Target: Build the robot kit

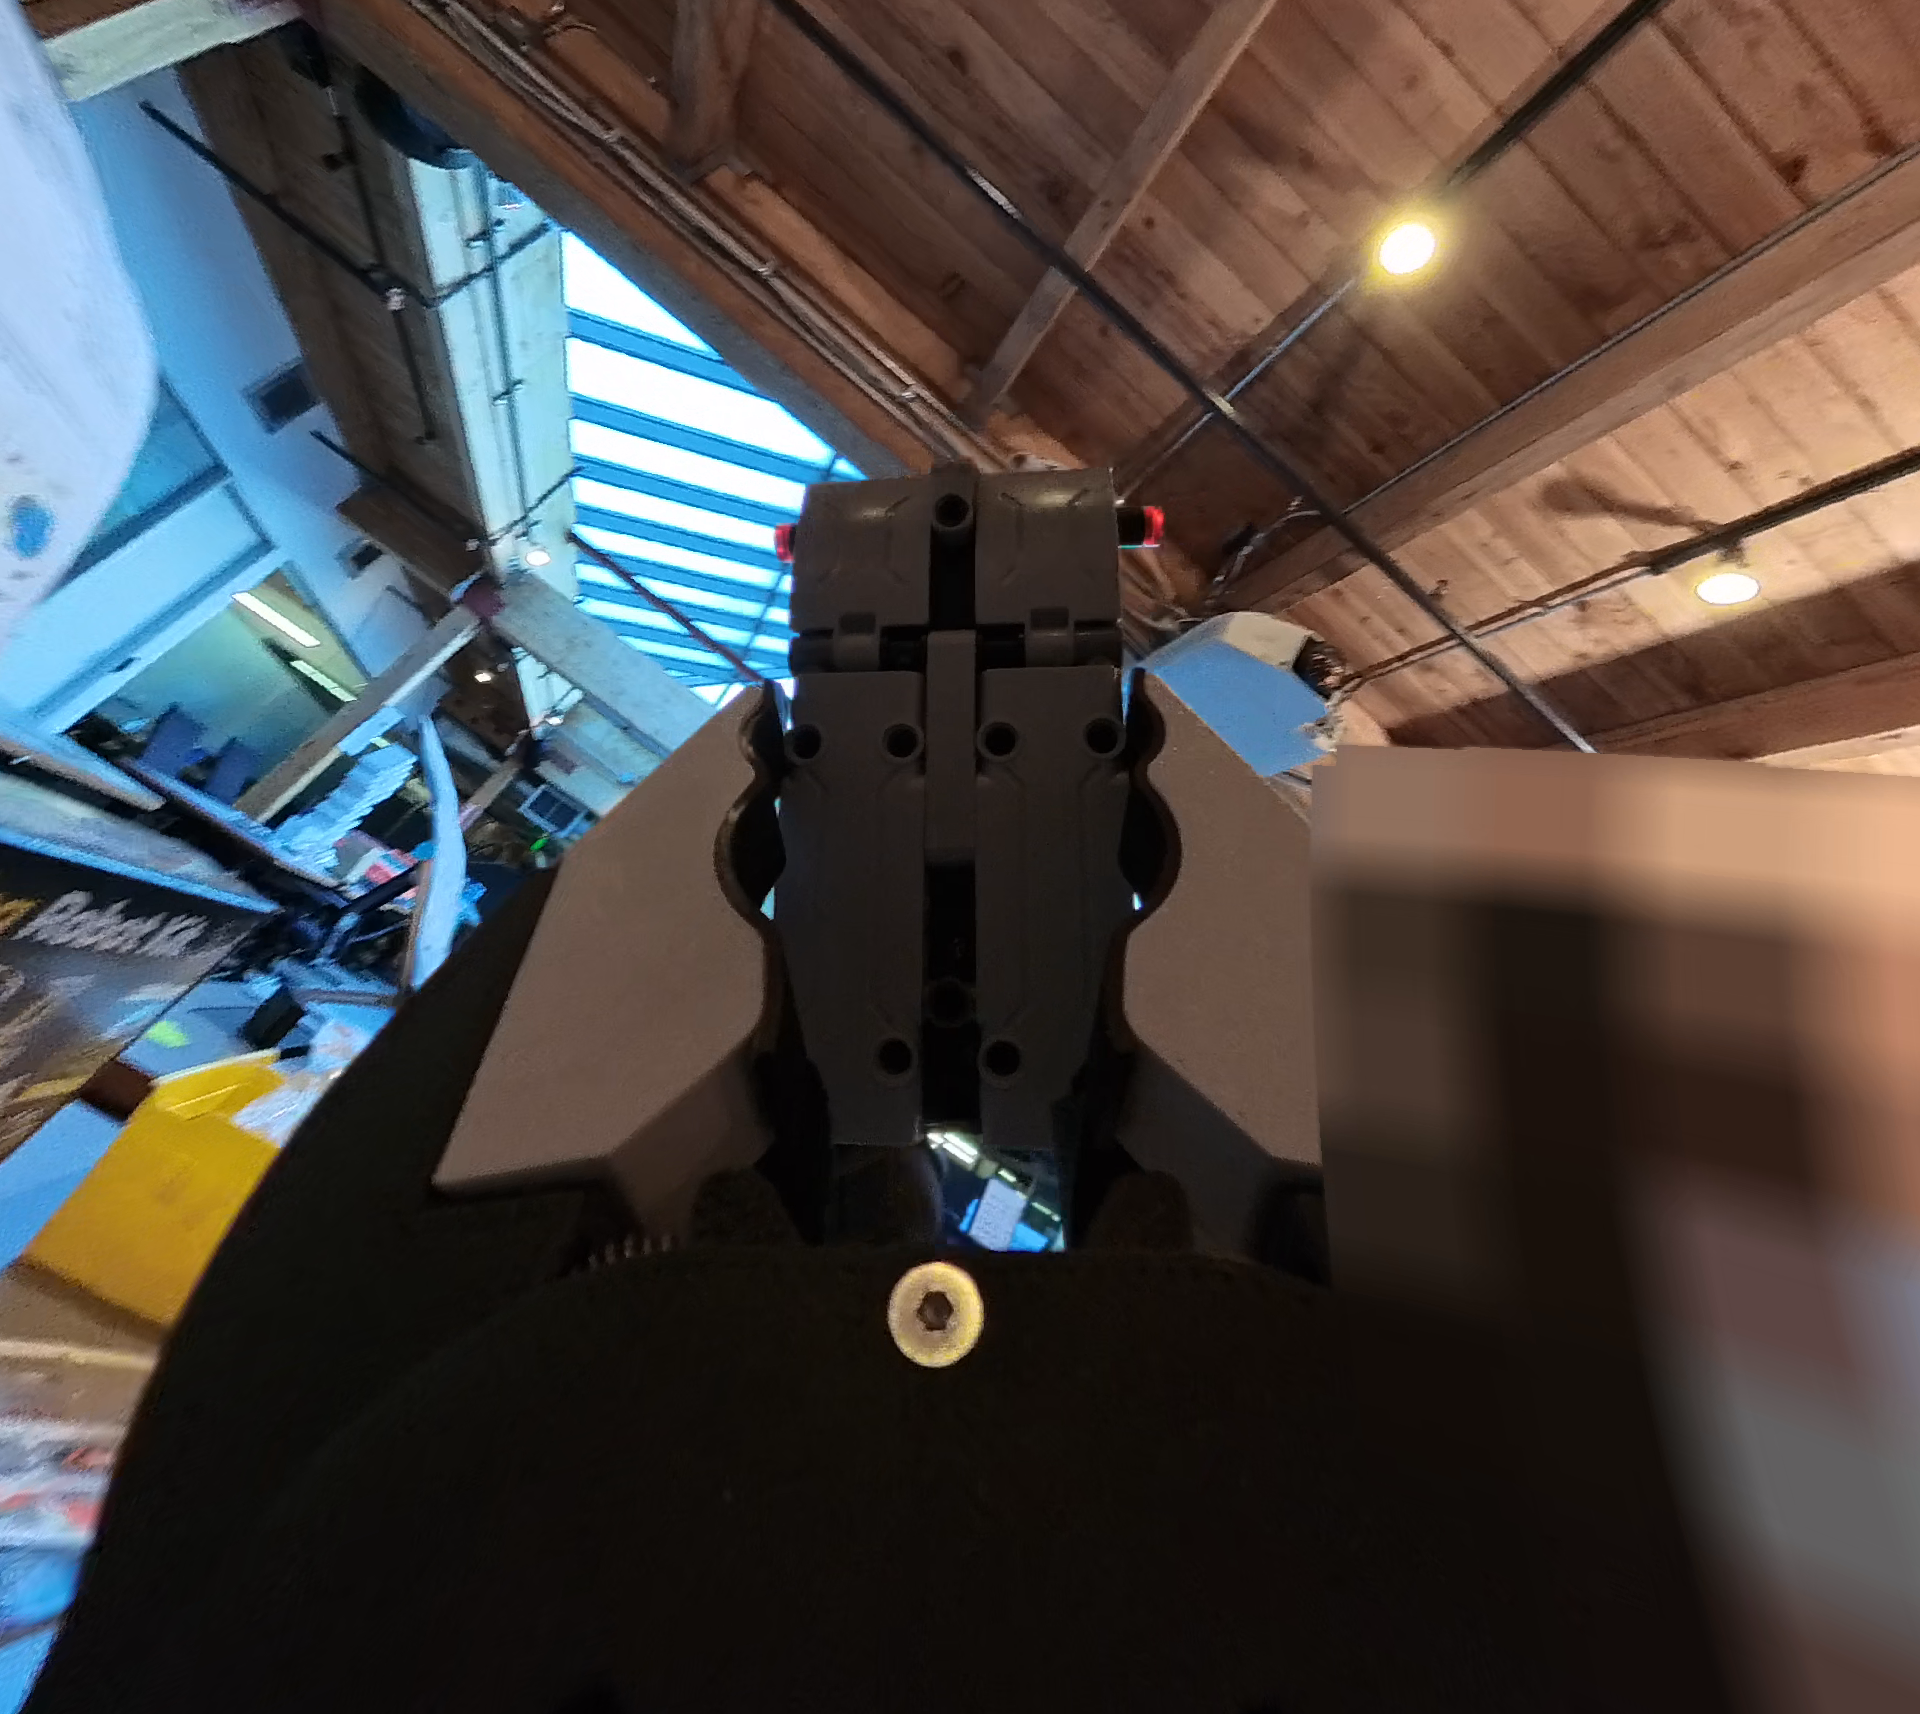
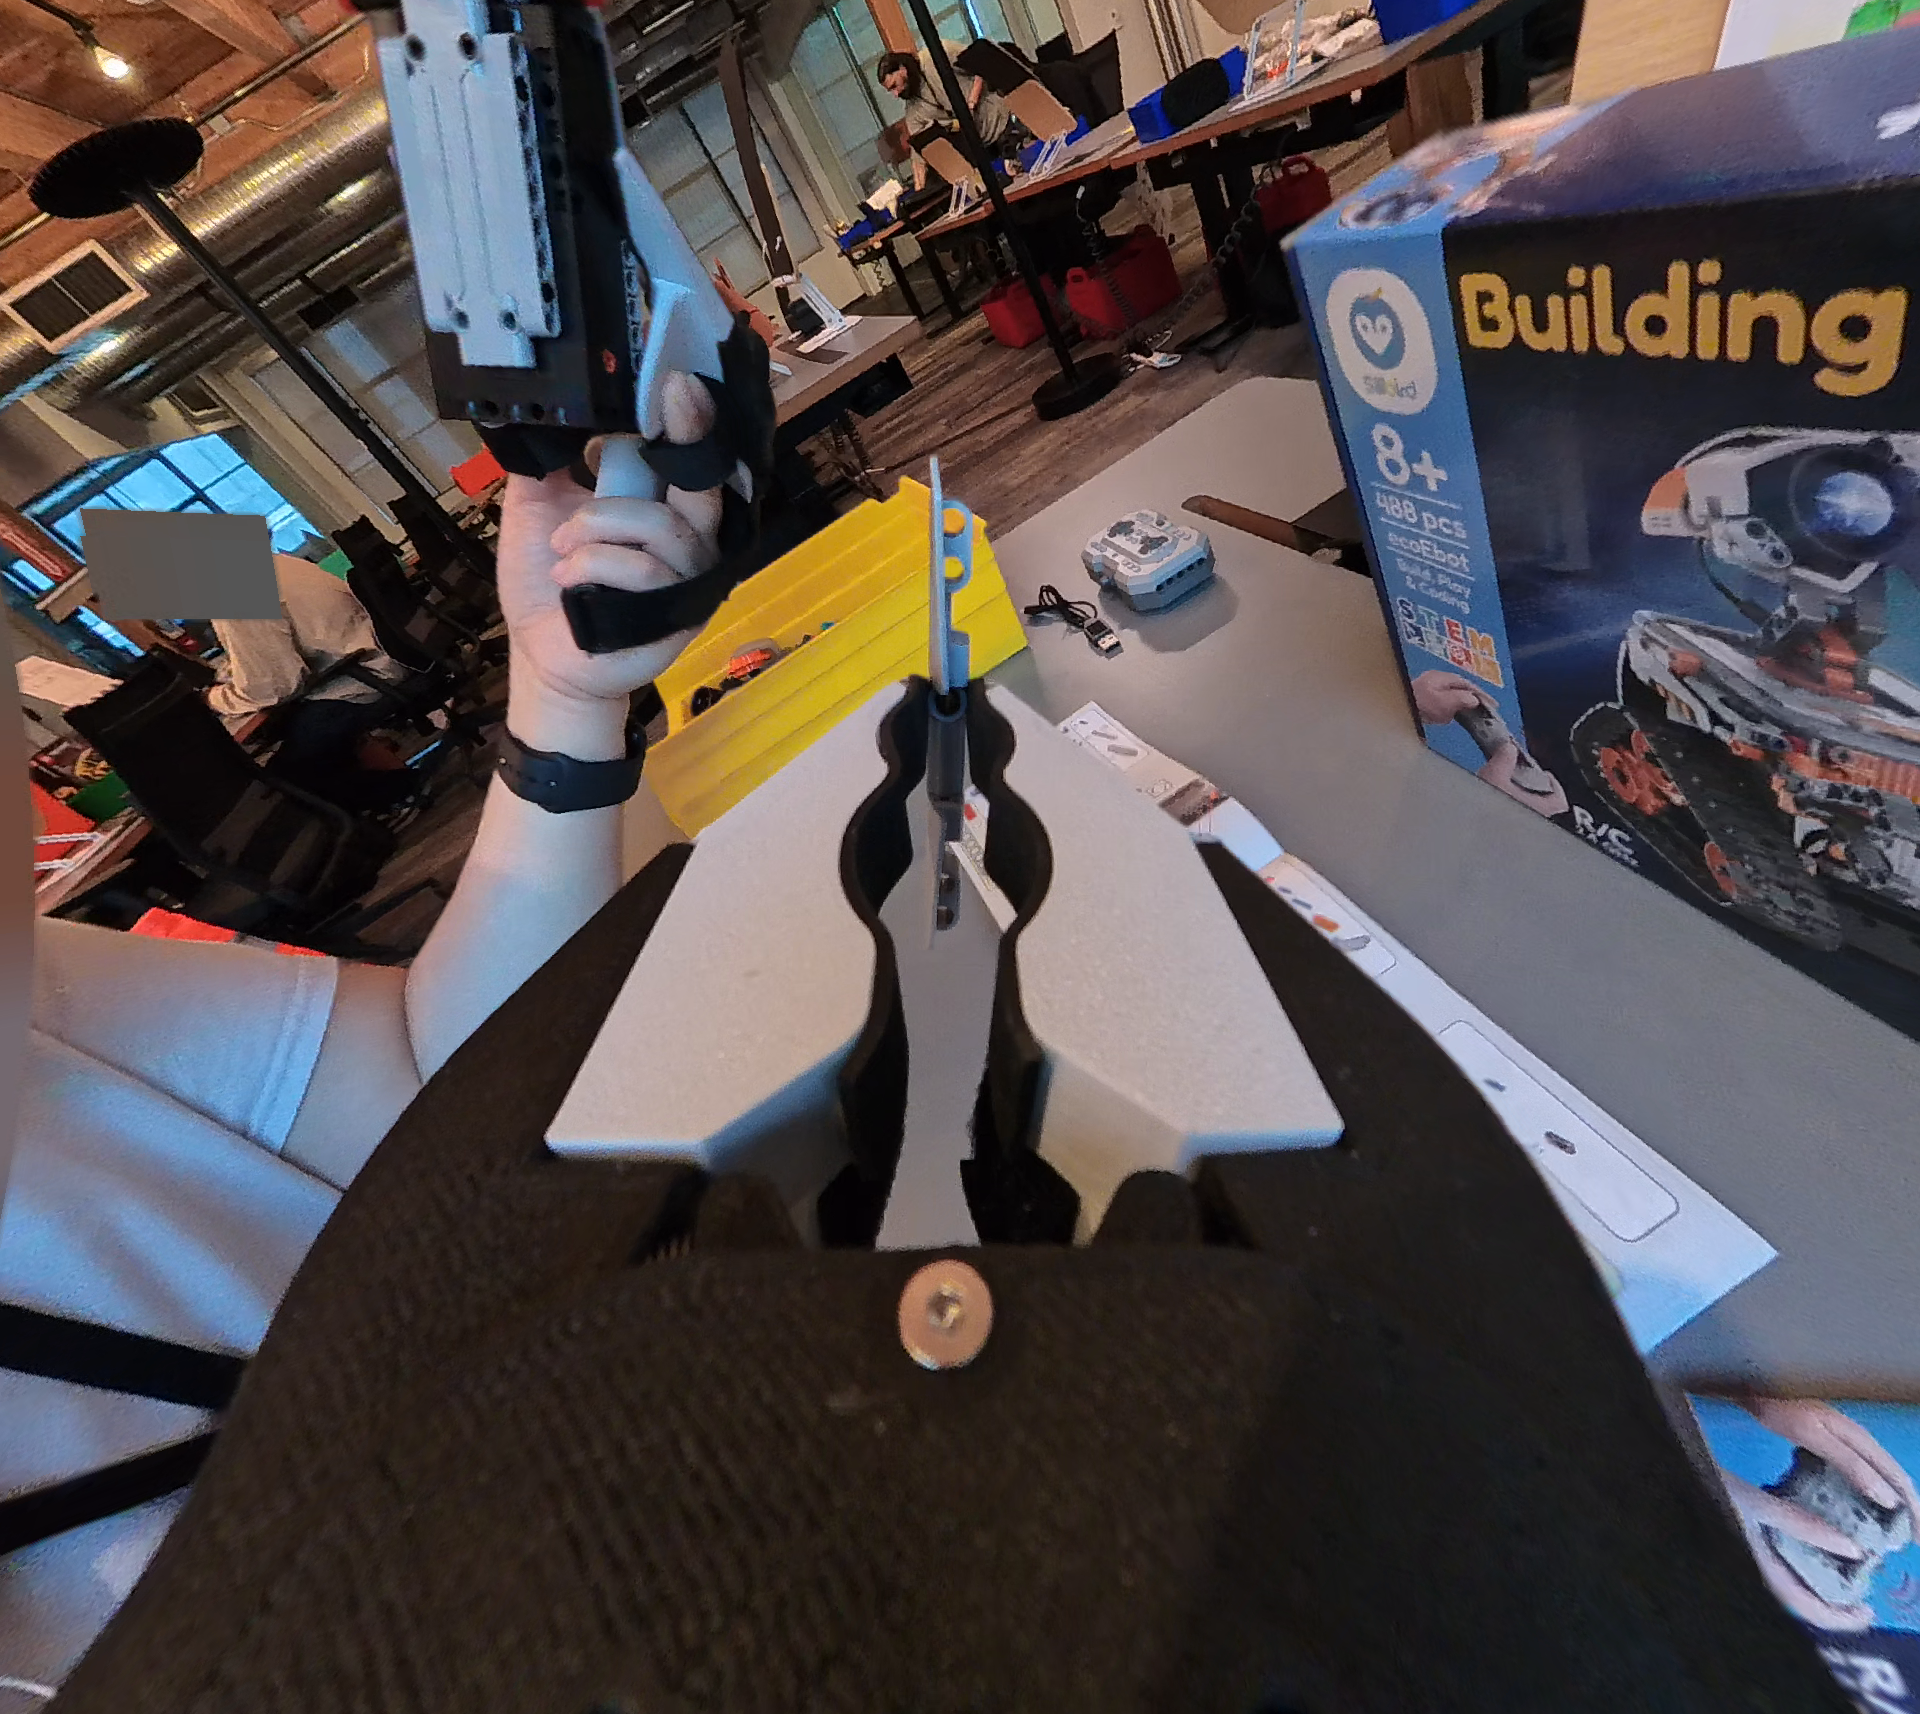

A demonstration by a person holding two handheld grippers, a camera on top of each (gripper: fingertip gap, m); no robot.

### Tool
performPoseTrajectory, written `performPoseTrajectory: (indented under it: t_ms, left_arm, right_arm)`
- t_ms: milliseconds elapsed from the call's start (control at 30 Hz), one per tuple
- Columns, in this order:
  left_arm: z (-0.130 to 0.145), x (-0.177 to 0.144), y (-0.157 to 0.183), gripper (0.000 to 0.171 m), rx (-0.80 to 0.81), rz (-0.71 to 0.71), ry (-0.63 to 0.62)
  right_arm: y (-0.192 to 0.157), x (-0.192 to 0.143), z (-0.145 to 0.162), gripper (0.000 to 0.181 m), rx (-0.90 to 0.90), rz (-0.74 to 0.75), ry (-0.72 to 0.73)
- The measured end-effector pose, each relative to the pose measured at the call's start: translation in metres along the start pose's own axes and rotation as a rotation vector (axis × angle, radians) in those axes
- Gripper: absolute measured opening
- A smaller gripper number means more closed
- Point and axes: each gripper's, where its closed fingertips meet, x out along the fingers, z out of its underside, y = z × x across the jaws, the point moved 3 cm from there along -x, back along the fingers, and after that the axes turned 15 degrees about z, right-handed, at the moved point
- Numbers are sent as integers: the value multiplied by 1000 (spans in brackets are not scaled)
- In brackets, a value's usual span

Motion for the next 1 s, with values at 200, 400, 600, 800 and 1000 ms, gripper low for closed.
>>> performPoseTrajectory:
  t_ms: [200,400,600,800,1000]
  left_arm:
    - [29,4,-27,67,-47,-17,-115]
    - [70,24,-43,67,-75,-19,-201]
    - [102,34,-60,67,-18,-82,-256]
    - [125,44,-64,63,92,-107,-327]
    - [125,44,-64,64,115,-117,-321]
  right_arm:
    - [-36,-10,-19,5,108,-177,92]
    - [-95,-47,-50,5,52,-281,281]
    - [-108,-45,-49,5,77,-302,314]
    - [-97,-36,-44,5,94,-262,288]
    - [-100,-40,-46,5,63,-265,299]
